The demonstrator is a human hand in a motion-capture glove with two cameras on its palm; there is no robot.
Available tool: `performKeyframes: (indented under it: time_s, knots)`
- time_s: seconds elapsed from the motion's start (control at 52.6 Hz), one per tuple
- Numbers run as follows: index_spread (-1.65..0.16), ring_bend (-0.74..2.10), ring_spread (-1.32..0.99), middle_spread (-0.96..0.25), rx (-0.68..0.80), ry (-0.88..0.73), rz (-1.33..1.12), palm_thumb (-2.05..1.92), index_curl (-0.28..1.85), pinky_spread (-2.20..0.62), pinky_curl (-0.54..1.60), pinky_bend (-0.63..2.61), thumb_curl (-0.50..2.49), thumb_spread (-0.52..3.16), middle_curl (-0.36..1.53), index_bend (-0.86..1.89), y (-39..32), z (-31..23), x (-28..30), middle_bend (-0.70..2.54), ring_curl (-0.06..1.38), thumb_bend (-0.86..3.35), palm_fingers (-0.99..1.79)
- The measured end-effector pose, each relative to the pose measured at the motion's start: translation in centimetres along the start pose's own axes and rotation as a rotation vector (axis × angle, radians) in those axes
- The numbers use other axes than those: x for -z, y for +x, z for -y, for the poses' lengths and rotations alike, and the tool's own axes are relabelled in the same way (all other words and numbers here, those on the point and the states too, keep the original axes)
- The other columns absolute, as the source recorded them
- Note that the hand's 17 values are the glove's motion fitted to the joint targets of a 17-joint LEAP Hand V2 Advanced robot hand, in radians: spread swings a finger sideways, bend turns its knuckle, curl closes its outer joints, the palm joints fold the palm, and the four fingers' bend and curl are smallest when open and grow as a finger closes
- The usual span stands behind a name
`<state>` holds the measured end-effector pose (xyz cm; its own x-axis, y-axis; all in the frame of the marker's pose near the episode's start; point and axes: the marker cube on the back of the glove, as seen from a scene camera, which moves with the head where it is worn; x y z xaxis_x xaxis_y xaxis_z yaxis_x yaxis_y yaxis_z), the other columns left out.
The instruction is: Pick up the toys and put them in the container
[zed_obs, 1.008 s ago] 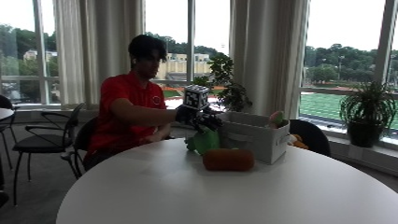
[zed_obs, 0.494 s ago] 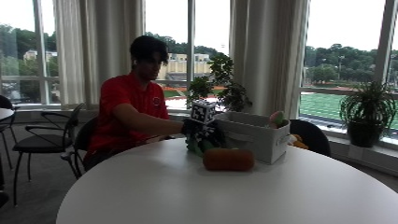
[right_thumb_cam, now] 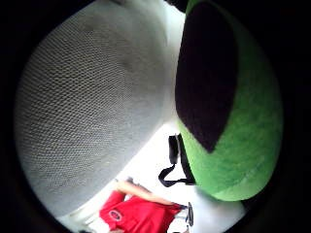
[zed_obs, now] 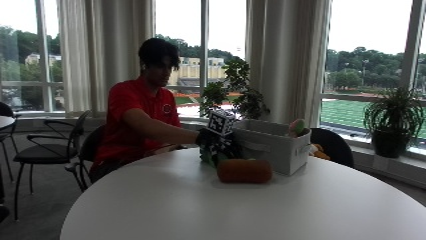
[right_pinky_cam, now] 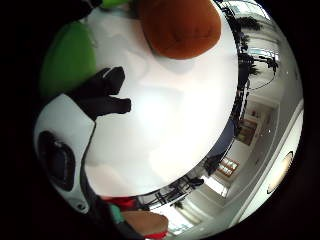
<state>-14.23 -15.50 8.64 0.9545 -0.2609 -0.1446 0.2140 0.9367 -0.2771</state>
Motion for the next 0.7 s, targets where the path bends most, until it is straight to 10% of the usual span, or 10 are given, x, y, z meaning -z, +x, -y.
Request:
performKeyframes:
  time_s: [0.703]
  knots:
    - [-0.42, 0.81, -0.48, -0.38, 0.025, 0.192, -0.042, 0.69, 0.43, -0.33, 0.3, 1.07, 0.67, 0.95, 0.51, 0.28, 1.2, -1.6, 1.5, 0.46, 0.45, 0.07, 0.82]
